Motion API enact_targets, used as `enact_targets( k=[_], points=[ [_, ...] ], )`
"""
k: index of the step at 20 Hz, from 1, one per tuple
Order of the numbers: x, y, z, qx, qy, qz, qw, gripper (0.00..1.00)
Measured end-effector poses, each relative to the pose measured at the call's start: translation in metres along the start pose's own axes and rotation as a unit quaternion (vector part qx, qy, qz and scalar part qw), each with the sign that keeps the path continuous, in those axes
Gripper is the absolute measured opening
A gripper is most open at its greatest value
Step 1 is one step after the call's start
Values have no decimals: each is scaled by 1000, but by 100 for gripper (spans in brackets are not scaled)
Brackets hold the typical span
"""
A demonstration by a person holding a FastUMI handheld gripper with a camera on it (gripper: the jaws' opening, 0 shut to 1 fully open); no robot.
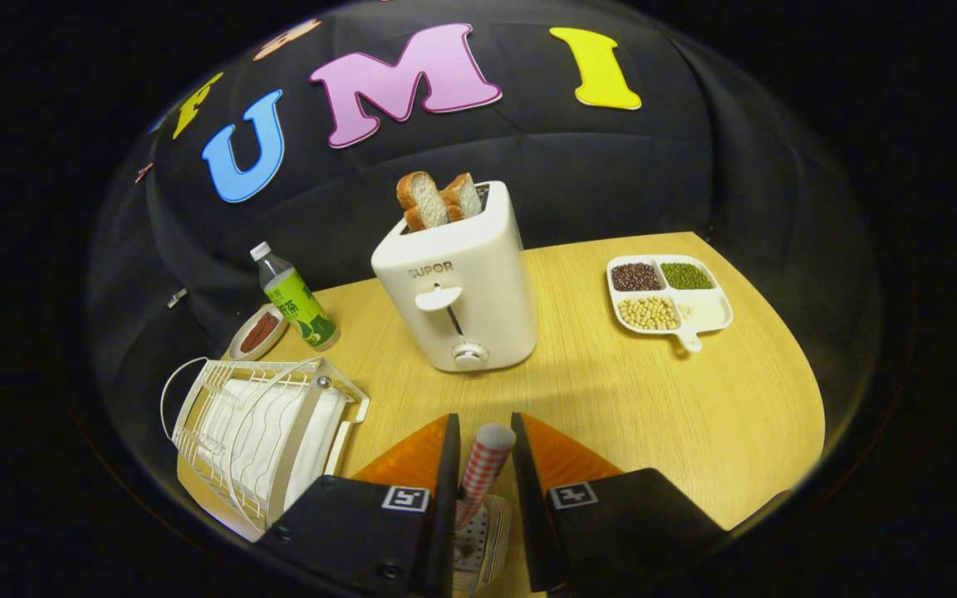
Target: Take the plate from the dish rack, then take the spoon from the basket and place it into the plate.
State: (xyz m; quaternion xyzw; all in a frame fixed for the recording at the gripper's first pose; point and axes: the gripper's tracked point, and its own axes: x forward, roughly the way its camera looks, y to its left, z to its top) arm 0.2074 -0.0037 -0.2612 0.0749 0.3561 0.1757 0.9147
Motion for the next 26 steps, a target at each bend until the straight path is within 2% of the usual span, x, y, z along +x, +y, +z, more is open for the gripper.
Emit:
enact_targets(
  k=[4, 7, 13, 18, 22, 26],
  points=[
    [-7, 4, 13, 7, -13, -5, 1000, 18],
    [-19, 12, 33, -20, -40, -3, 999, 14],
    [-52, 41, 82, -22, -79, 23, 996, 14],
    [-103, 71, 107, -30, -103, 61, 992, 13],
    [-138, 96, 81, -48, -88, 95, 990, 14],
    [-156, 121, 22, -64, -44, 133, 988, 14]
  ],
)
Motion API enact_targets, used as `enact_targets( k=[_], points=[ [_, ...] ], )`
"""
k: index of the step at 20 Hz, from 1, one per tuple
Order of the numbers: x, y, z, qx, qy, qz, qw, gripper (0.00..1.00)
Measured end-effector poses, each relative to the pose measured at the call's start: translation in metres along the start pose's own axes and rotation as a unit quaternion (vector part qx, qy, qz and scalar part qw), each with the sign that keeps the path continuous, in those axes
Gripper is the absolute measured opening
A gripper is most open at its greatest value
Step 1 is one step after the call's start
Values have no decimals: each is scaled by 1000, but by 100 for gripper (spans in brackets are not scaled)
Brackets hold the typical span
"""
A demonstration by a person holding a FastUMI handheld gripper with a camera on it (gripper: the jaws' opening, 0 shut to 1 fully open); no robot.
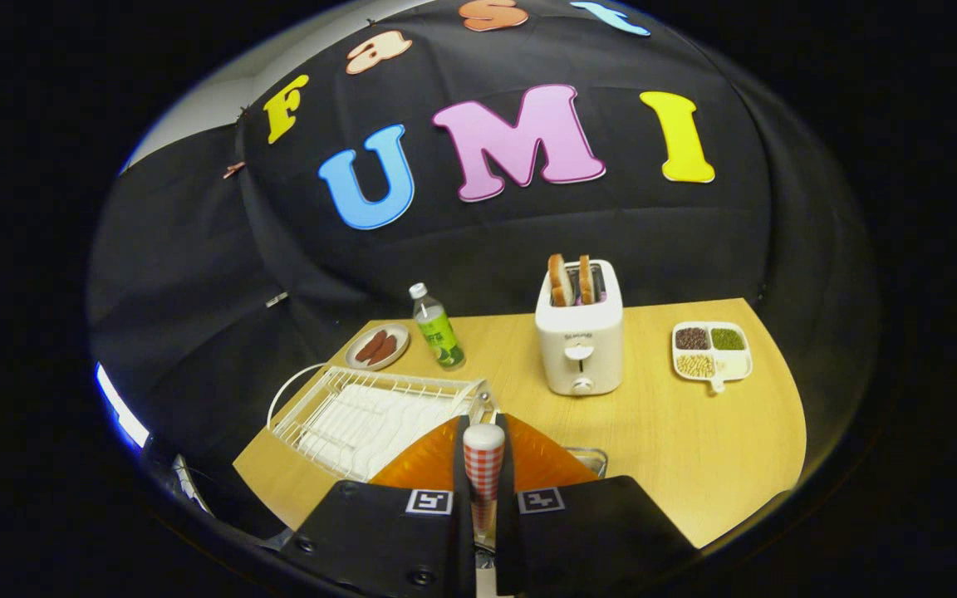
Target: Take the plate from the dish rack, then take the spoon from the basket and place it into the plate.
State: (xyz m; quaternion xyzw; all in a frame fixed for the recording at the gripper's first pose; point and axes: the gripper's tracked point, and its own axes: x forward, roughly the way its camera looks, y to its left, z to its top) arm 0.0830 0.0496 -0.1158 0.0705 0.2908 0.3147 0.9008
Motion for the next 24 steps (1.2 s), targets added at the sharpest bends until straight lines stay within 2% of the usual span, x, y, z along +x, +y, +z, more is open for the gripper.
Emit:
enact_targets(
  k=[4, 10, 15, 21, 24],
  points=[
    [-9, 22, -77, 4, 63, 29, 998, 14],
    [-3, 22, -169, 17, 148, 29, 988, 14],
    [8, 19, -189, 16, 164, 24, 986, 15],
    [10, 17, -192, 30, 173, 26, 984, 19],
    [4, 12, -185, 31, 167, 14, 985, 67]
  ],
)
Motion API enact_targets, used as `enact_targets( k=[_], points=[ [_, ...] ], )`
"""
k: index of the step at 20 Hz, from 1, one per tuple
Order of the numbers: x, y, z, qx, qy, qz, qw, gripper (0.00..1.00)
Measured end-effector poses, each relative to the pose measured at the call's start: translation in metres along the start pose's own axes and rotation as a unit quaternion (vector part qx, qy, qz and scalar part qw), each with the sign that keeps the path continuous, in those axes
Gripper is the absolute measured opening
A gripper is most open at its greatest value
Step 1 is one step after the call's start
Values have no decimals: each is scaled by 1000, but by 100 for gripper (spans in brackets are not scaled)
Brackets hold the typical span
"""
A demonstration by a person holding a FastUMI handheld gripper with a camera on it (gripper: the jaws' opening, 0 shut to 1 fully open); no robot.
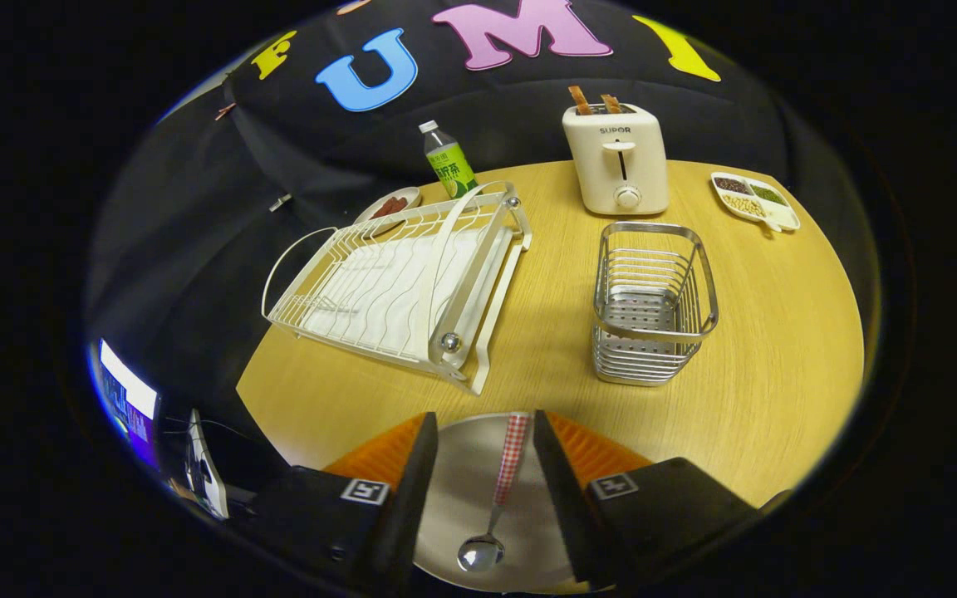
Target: Take the plate from the dish rack, then take the spoon from the basket and place it into the plate.
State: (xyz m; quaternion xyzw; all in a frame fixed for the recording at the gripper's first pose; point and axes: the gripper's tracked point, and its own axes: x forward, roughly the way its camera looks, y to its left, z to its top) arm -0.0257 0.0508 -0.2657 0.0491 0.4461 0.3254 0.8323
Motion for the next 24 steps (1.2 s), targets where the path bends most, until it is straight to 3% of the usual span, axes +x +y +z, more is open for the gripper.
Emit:
enact_targets(
  k=[2, 8, 14, 17, 24],
  points=[
    [-14, -8, 9, -6, -14, -19, 1000, 100],
    [-84, -11, 88, -59, -146, -79, 984, 99],
    [-174, 19, 167, -89, -300, -157, 937, 99],
    [-212, 37, 183, -74, -359, -187, 911, 99],
    [-277, 35, 165, -29, -409, -258, 875, 98]
  ],
)
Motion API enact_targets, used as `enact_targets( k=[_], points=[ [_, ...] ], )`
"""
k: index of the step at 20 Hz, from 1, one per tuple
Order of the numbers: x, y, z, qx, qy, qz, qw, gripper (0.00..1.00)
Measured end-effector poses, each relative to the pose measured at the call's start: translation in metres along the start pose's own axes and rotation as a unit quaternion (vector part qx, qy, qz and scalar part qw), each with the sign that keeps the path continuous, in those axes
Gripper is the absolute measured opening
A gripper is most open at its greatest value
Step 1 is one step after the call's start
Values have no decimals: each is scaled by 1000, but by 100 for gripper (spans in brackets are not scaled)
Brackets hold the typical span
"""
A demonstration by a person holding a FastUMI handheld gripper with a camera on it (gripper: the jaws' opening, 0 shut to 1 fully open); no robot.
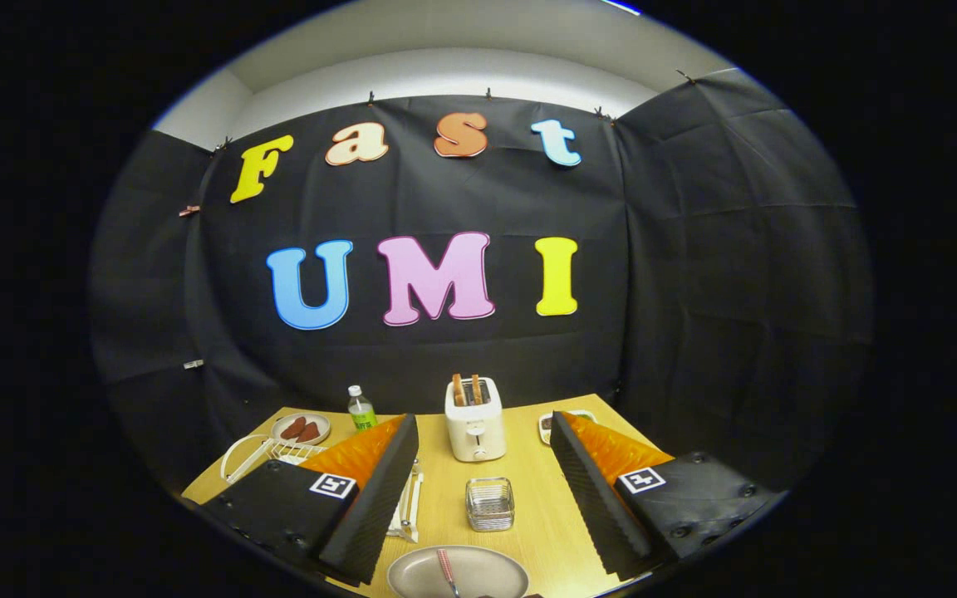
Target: Take the plate from the dish rack, then take the spoon from the basket and place it into the plate.
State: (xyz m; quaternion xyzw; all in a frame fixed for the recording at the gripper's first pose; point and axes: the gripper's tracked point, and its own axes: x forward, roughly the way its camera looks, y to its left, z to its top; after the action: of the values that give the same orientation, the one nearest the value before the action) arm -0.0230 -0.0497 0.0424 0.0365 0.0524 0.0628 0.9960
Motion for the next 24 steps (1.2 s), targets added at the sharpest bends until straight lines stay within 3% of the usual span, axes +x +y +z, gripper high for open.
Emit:
enact_targets(
  k=[4, 9, 24],
  points=[
    [-17, -26, 13, -11, -17, -45, 999, 98],
    [-26, -30, 24, 7, -23, -62, 998, 98],
    [-24, -8, 20, 16, -18, -47, 999, 98]
  ],
)
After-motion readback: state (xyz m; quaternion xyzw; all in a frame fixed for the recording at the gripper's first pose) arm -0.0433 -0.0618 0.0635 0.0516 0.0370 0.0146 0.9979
